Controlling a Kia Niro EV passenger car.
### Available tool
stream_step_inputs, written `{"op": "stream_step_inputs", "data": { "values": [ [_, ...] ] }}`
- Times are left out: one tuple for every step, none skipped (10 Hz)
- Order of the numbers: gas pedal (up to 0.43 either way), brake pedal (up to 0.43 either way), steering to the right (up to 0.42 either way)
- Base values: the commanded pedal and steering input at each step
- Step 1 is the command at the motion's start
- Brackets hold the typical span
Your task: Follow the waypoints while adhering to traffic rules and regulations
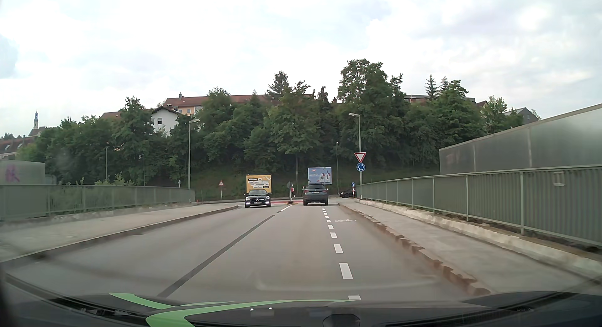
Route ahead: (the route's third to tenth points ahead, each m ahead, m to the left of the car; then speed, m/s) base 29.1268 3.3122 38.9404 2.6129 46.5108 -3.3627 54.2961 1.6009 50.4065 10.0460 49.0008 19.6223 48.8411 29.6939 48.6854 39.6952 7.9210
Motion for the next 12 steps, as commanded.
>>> {"op": "stream_step_inputs", "data": {
  "values": [
    [0.0, 0.0, 0.003],
    [0.0, 0.0, 0.003],
    [0.0, 0.0, 0.003],
    [0.0, 0.0, 0.002],
    [0.0, 0.0, 0.001],
    [0.0, 0.0, 0.0],
    [0.0, 0.0, 0.0],
    [0.0, 0.0, 0.0],
    [0.0, 0.0, 0.0],
    [0.0, 0.0, 0.0],
    [0.0, 0.0, 0.0],
    [0.0, 0.0, 0.0]
  ]
}}
